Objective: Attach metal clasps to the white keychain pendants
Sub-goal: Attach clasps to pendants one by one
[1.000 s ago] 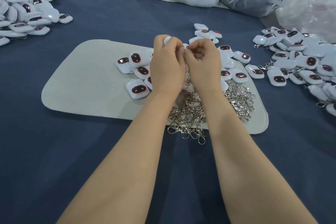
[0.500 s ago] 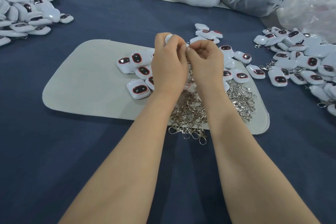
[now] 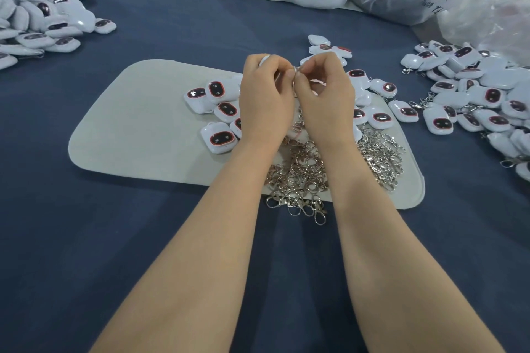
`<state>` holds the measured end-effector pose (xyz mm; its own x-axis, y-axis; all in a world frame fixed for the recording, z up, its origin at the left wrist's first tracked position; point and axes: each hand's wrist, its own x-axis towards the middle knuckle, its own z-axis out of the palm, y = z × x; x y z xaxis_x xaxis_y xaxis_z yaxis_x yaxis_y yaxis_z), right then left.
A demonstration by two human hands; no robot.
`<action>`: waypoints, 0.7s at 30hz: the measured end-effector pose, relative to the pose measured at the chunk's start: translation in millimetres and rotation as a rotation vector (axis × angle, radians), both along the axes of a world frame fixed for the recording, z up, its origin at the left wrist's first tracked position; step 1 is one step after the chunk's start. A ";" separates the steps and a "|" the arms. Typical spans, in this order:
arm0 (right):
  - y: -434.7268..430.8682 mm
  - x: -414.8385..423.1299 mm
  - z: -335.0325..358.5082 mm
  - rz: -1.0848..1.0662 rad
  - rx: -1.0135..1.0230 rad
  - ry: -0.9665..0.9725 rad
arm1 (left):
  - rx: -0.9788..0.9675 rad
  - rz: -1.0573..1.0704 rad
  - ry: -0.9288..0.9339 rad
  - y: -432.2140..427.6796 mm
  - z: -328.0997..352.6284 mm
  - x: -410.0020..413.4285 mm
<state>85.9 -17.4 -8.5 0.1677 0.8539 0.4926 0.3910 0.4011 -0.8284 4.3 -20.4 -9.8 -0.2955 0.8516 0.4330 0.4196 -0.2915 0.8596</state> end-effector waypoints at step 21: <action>3.4 1.8 -3.7 -0.129 -0.016 -0.099 | -0.262 -0.109 -0.534 5.7 3.4 -3.8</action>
